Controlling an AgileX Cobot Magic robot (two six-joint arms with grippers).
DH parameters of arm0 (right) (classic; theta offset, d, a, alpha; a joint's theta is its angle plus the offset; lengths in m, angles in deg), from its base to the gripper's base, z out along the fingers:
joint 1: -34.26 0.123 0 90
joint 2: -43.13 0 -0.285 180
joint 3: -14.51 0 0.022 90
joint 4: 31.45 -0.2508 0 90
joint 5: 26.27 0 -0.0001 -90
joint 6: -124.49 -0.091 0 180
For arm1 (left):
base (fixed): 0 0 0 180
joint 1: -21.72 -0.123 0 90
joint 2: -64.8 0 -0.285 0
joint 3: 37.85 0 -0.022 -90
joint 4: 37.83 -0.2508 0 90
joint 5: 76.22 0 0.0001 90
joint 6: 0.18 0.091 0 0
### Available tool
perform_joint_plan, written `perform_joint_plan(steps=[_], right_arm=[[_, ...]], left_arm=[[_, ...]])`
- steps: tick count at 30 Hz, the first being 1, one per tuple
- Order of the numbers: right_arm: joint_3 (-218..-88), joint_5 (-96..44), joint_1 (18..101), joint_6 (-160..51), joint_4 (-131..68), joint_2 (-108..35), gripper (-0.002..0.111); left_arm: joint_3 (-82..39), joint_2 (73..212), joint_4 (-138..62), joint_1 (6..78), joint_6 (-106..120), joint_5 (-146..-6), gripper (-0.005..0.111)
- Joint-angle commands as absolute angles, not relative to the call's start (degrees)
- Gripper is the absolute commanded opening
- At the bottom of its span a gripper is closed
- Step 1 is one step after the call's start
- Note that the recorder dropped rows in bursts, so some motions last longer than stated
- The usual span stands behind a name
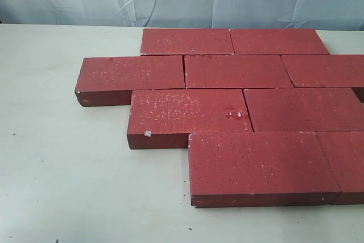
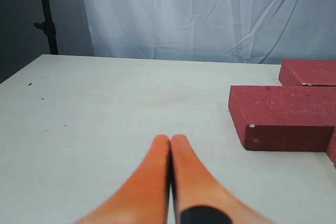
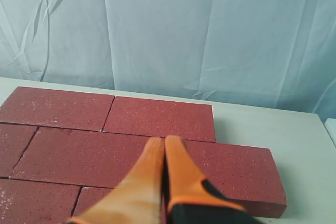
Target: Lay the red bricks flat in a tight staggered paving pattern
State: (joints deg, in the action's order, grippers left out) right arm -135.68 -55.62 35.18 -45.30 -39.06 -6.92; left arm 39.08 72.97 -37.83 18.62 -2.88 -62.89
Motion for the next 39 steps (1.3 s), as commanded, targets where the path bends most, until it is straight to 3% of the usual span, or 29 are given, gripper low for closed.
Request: perform_joint_plan(steps=[1, 20, 39], right_arm=[[-135.35, -54.86, 35.34, -45.3, -39.11, -6.7, -0.001], [-134.0, -53.84, 35.34, -52.07, -35.16, -1.95, -0.001], [-104.99, -45.45, 35.34, -55.51, -31.8, 29.49, -0.001]], left_arm=[[39.37, 72.59, -37.83, 18.95, -2.99, -62.89, 0.0], [39.37, 72.59, -37.83, 18.95, -2.87, -62.9, 0.0], [39.37, 72.59, -37.83, 18.95, -2.74, -62.9, 0.0]])
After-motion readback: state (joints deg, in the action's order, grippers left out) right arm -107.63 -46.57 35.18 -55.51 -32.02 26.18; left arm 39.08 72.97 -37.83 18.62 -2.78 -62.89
